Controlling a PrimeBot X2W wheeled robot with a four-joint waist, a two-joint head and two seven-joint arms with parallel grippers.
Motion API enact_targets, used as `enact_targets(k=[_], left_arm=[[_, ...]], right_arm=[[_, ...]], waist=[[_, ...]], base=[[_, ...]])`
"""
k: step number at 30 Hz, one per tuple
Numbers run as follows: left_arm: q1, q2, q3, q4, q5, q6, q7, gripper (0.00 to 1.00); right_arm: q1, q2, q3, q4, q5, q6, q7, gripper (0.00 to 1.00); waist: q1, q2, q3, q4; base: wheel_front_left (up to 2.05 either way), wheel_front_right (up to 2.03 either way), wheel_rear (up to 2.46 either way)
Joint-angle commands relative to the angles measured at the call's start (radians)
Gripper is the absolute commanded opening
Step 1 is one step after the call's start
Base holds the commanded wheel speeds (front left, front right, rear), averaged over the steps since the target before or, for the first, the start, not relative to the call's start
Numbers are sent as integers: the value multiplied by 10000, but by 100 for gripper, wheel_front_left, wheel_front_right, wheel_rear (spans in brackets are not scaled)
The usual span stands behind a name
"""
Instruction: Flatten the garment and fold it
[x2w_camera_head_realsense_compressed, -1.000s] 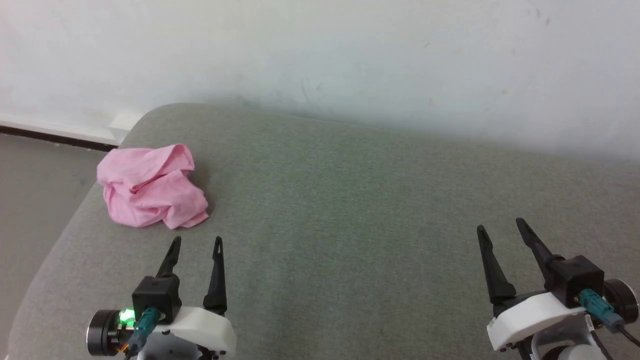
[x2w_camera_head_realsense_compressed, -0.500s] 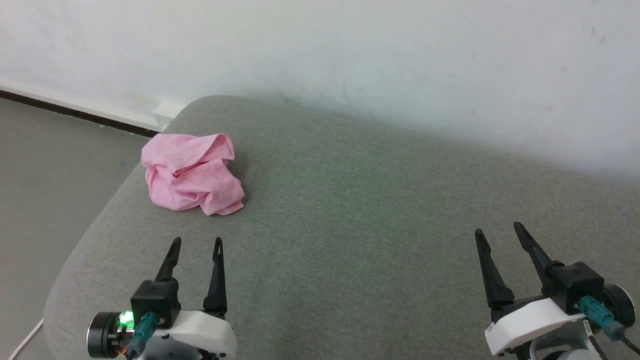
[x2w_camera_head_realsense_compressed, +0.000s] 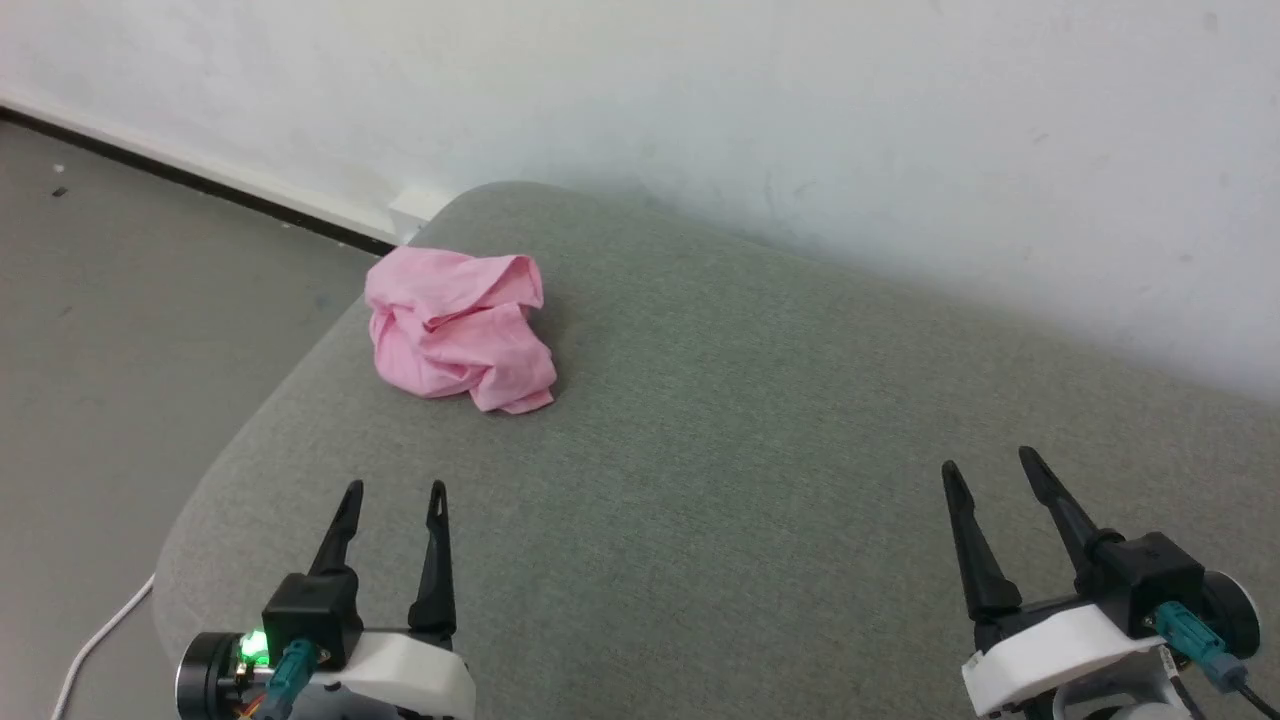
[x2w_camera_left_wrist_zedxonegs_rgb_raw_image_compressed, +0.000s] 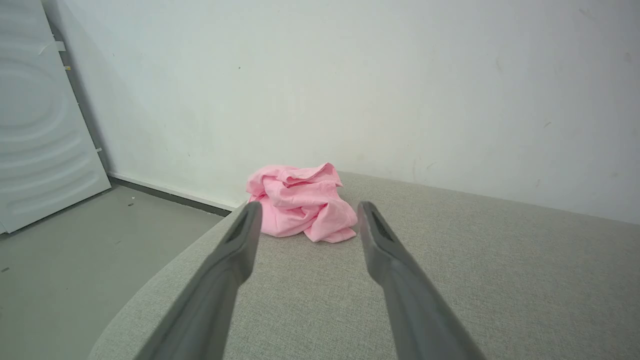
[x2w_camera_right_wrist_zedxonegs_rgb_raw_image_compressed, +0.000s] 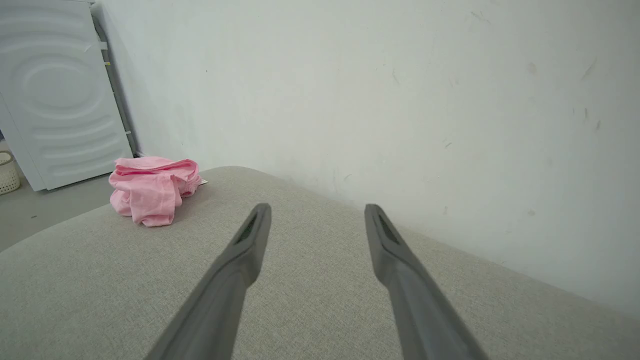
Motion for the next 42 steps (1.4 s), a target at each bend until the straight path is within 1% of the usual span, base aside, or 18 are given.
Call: enact_targets(k=[1, 11, 21, 42], left_arm=[[131, -11, -57, -6, -61, 55, -126, 100], [223, -19, -186, -18, -42, 132, -335, 100], [546, 45, -155, -132, -29, 170, -544, 100], [619, 19, -367, -171, -84, 278, -983, 100]], right_arm=[[139, 24, -6, 27, 73, -13, -104, 100], [160, 28, 54, 87, 193, -15, -312, 100], [203, 32, 109, 141, 354, -17, -521, 100], [307, 40, 209, 292, 522, -20, -960, 100]], waist=[[0, 0, 10, 240], [0, 0, -9, 910], [0, 0, -36, 1397], [0, 0, -85, 2498]], base=[[0, 0, 0], [0, 0, 0], [0, 0, 0], [0, 0, 0]])
